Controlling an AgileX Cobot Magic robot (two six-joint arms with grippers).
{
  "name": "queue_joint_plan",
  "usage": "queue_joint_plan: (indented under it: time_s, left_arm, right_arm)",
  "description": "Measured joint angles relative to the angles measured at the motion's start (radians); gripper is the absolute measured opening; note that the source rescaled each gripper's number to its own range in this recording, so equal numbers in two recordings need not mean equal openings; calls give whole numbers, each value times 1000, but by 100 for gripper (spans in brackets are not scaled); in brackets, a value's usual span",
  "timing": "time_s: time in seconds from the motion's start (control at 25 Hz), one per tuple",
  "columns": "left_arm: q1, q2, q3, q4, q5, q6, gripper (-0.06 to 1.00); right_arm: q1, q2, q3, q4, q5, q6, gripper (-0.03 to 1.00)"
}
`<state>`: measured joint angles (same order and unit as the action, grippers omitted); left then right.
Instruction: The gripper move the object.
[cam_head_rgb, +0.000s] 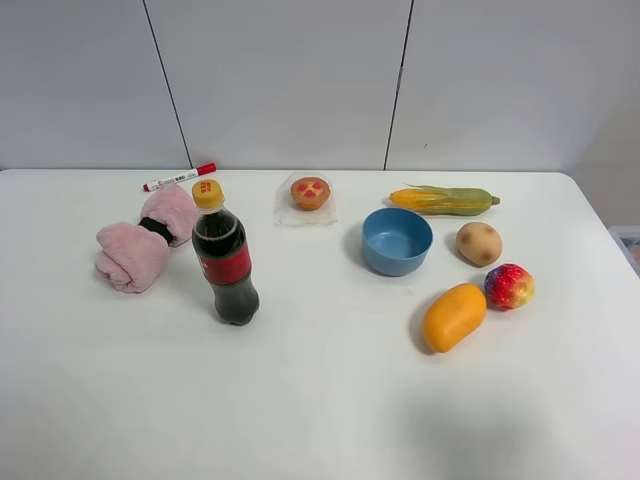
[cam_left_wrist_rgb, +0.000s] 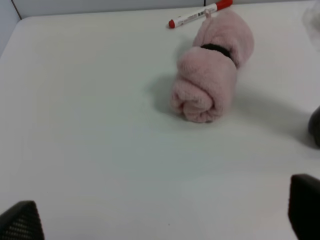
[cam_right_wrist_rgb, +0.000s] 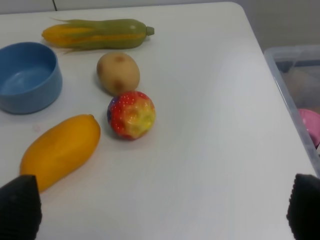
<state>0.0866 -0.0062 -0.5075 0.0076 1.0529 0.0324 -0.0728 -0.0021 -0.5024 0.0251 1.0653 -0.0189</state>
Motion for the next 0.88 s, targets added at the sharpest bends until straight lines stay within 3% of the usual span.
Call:
queue_joint_plan:
  time_s: [0.88]
  left_arm:
    - [0,0,0,0,0,0,100]
  right_arm:
    - [0,0,5,-16,0,19,100]
